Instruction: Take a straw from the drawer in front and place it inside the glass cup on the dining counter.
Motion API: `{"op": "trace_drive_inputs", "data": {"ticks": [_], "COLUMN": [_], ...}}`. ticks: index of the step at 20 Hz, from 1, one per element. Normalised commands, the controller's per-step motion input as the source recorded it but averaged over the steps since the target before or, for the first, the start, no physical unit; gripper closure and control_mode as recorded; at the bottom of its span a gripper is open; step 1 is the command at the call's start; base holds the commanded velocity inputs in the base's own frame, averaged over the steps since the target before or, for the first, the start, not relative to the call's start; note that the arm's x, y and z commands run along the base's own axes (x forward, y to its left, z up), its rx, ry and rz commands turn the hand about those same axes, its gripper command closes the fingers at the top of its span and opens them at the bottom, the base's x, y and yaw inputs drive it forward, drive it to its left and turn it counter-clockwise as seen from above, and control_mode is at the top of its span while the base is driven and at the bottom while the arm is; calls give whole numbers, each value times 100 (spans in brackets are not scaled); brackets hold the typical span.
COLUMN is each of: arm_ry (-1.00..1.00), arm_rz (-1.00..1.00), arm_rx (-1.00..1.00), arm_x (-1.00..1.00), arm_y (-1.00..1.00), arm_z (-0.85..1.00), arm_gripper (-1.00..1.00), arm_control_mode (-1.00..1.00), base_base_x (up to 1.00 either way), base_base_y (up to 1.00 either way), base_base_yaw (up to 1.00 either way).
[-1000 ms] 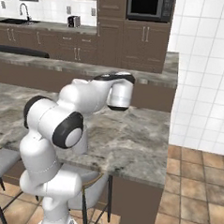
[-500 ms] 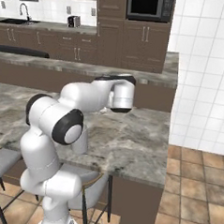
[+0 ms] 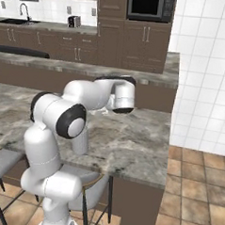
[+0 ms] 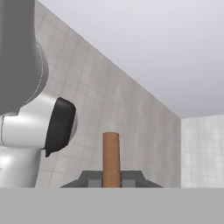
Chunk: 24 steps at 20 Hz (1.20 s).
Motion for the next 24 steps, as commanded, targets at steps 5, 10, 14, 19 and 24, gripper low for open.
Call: {"op": "trace_drive_inputs", "data": {"ticks": [5,10,14,19,24], "arm_ry": [2,4,4,4,2], "arm_rz": [0,0,0,0,0], "arm_rx": [0,0,0,0,0], "arm_x": [20,18,23,23,31], "arm_y": [0,0,0,0,0], "arm_z": [-25,-25,-20,-24,-21], "arm_gripper": [100,100,100,100,100], "arm_control_mode": [-100,-100,-100,-100,-100], "base_base_x": [0,0,0,0,0], "base_base_y": [0,0,0,0,0], "base_base_yaw": [0,0,0,0,0]}}
